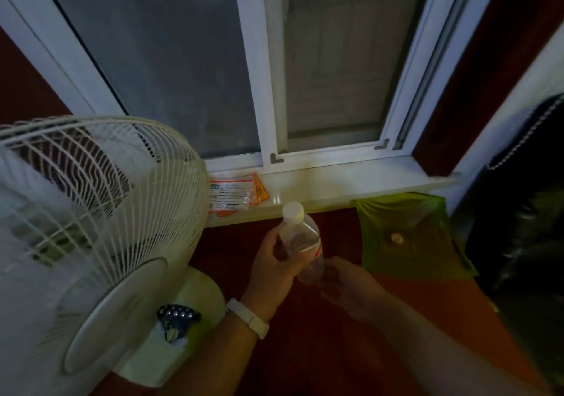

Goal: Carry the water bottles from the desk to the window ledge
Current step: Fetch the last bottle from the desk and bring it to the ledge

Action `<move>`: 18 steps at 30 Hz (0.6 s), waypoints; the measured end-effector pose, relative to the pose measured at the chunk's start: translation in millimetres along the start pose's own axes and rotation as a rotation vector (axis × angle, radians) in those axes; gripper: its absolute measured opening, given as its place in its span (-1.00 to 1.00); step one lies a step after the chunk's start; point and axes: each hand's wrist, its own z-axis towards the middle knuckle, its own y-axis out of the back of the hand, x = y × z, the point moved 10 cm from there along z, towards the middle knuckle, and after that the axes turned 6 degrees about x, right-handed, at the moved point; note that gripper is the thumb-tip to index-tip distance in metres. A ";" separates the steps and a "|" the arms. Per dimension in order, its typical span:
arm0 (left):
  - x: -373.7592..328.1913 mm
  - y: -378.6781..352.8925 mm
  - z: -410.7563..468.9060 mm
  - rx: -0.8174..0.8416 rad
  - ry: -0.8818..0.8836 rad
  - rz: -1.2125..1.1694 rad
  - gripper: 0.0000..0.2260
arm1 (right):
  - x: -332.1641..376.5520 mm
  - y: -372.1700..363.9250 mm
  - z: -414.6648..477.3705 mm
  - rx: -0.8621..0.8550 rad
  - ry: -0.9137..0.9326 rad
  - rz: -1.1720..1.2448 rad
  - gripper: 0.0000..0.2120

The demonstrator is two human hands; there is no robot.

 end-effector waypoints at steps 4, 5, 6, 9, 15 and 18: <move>-11.6 -14.7 -2.3 0.097 -0.042 -0.052 -0.49 | -4.1 3.3 -24.2 -0.041 0.045 0.104 -0.85; -13.9 -21.0 -3.9 0.125 -0.052 -0.059 -0.51 | -7.2 6.6 -31.6 -0.050 0.061 0.131 -0.84; -17.0 -26.5 -4.9 0.142 -0.067 -0.059 -0.51 | -9.5 9.6 -37.2 -0.052 0.074 0.148 -0.84; -25.3 -45.4 -12.3 0.203 -0.108 -0.076 -0.49 | -15.5 22.2 -54.2 -0.090 0.099 0.180 -0.84; -32.7 -104.5 -39.3 0.374 -0.127 -0.058 -0.45 | -27.4 59.2 -105.5 -0.173 0.162 0.268 -0.82; -42.2 -142.8 -55.2 0.463 -0.145 -0.041 -0.48 | -33.6 83.7 -137.1 -0.209 0.198 0.344 -0.80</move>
